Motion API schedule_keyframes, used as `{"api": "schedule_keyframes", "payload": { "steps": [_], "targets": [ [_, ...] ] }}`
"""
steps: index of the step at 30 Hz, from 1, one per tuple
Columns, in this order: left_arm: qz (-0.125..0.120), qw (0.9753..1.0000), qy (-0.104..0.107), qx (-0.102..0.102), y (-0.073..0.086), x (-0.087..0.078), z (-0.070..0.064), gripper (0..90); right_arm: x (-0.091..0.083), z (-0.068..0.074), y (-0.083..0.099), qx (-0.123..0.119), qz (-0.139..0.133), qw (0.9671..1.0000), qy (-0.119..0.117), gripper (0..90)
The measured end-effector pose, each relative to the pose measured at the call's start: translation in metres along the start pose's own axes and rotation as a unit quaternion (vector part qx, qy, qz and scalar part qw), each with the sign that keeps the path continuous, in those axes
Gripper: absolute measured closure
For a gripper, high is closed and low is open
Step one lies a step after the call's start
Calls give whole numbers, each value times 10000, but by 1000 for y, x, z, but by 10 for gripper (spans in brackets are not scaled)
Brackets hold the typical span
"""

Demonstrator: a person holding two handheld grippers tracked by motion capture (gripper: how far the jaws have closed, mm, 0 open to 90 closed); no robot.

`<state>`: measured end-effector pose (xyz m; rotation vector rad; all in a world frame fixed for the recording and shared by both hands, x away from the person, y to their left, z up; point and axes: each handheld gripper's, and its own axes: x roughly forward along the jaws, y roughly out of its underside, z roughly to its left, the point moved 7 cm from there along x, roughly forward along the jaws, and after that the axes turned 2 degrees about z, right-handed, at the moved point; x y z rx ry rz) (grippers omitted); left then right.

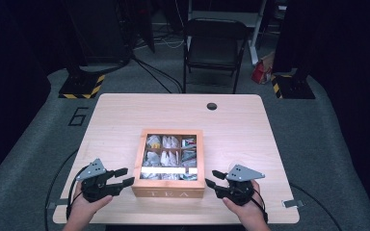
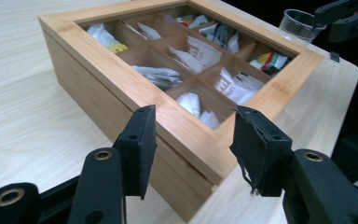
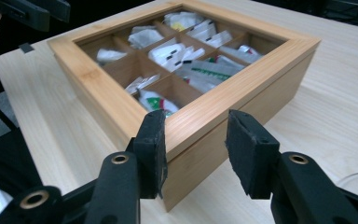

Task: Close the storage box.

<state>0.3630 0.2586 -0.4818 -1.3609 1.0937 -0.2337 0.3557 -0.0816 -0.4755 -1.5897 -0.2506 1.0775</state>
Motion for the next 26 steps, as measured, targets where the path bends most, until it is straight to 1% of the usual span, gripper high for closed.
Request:
{"api": "schedule_keyframes", "payload": {
  "steps": [1,2,3,4,6,8,9,13,16,19,20,21,24,25,26],
  "targets": [
    [5,10000,0,-45,-1,0,2,495,-1,-2,-2,18,-34,10000,14,570],
    [-40,10000,-41,-65,-2,1,4,495,-2,-4,-3,34,-41,10000,18,568],
    [-6,10000,-28,-78,-3,0,6,493,-2,-7,-4,36,-31,10000,47,567],
    [-40,9999,-31,-136,-4,0,7,493,-3,-8,-4,66,-34,10000,57,565],
    [-90,9998,-88,-129,-7,0,11,491,-3,-11,-4,140,3,9999,75,562],
    [-144,9997,-114,-172,-10,1,14,490,-4,-14,-5,141,-22,9998,101,559],
    [-102,9998,-132,-115,-11,0,17,489,-4,-14,-5,145,-22,9998,102,559],
    [-145,9995,-190,-182,-16,2,24,485,-6,-15,-5,145,-71,9998,150,558],
    [-154,9994,-217,-215,-17,3,27,484,-6,-14,-5,84,-55,9998,160,557],
    [-149,9993,-229,-245,-18,5,30,482,-5,-15,-3,87,-40,9998,165,556],
    [-129,9994,-219,-248,-17,6,30,477,-5,-14,-3,129,-41,9998,157,552],
    [-148,9992,-255,-281,-17,6,31,470,-5,-14,-3,129,-43,9998,150,548],
    [-162,9990,-312,-289,-17,8,34,448,-5,-13,-5,67,-66,9998,177,517],
    [-193,9986,-328,-359,-17,9,35,443,-6,-13,-5,54,-72,9998,196,507],
    [-193,9986,-328,-359,-17,9,35,433,-6,-13,-6,43,-85,9998,193,502]
  ]
}}
